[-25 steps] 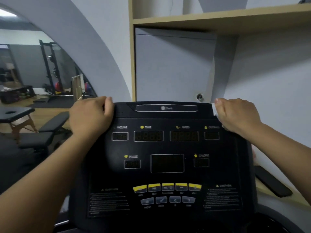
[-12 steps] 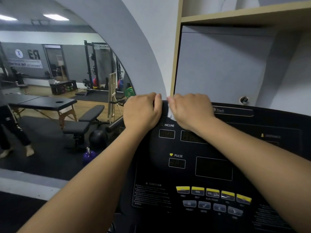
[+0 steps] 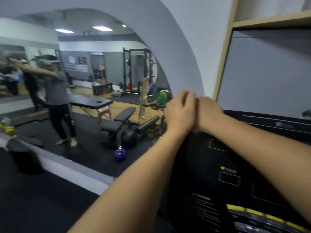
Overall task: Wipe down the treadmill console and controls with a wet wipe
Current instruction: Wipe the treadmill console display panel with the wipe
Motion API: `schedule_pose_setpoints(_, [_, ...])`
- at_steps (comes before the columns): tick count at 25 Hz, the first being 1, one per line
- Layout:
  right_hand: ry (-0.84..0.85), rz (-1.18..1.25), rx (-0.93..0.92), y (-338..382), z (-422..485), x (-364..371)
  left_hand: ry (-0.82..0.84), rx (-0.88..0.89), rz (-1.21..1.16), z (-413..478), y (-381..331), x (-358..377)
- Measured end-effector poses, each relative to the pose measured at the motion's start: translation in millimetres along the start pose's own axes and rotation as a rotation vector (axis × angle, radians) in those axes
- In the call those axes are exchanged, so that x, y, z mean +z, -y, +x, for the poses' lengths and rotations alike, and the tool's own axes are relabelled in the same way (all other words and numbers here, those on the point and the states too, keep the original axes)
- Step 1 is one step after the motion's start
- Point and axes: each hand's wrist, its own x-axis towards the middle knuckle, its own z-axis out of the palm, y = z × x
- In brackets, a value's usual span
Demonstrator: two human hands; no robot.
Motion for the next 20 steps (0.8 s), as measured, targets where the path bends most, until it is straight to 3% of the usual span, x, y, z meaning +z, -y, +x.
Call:
schedule_pose_setpoints(3, [0.012, 0.013, 0.057, -1, -9, 1, 0.097, 0.026, 0.109, -9, -13, -3])
schedule_pose_setpoints(9, [-0.011, -0.085, -0.042, -36, -28, 10, 0.367, 0.281, 0.426, -12, -37, 4])
schedule_pose_setpoints(16, [-0.061, -0.114, 0.071, -149, -92, 25, 0.631, 0.422, 0.571, -36, -91, 79])
schedule_pose_setpoints(20, [-0.237, -0.071, 0.175, -220, -139, 43, 0.633, 0.360, 0.758, -41, -106, 110])
